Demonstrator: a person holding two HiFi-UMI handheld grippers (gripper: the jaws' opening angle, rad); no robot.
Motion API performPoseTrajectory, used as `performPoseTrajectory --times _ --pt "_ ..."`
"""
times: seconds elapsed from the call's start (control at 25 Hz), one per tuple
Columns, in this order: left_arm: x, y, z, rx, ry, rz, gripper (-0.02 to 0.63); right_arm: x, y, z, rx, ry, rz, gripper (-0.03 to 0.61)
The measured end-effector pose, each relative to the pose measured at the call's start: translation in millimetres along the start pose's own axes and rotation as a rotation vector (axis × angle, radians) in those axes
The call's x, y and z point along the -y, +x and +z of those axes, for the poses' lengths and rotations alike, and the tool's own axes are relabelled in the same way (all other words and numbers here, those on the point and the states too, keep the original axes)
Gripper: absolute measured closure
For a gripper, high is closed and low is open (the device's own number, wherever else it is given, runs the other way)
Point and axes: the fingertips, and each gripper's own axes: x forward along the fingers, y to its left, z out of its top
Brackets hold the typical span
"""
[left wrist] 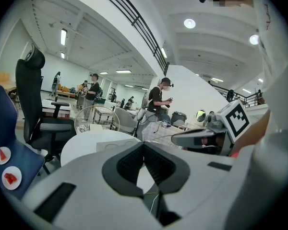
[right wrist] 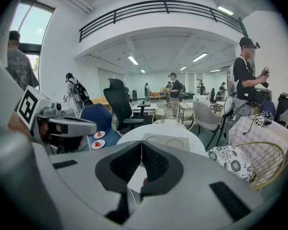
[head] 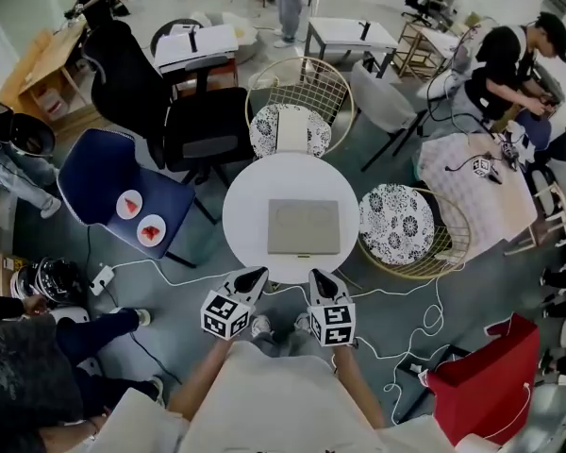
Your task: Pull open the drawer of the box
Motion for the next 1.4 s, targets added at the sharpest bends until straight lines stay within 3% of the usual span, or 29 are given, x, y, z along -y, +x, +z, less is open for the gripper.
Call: performPoseTrajectory --times 0.48,1.12,1.4 --pt "-11.7 12.4 -23.4 -0.055 -0.053 0.107 0.603 20.5 18.3 -13.9 -0.046 0.017 0.077 0.563" --pt "-16.1 37.9 -128.3 -0.23 -0.116 0.069 0.601 5.7 22.2 -139.0 -0.284 0.111 0.111 0.562" --pt "-25.3 46.9 -149.5 -0.262 -0.131 0.078 0.601 0.7 23.6 -165.7 -0.332 0.136 0.128 0.563"
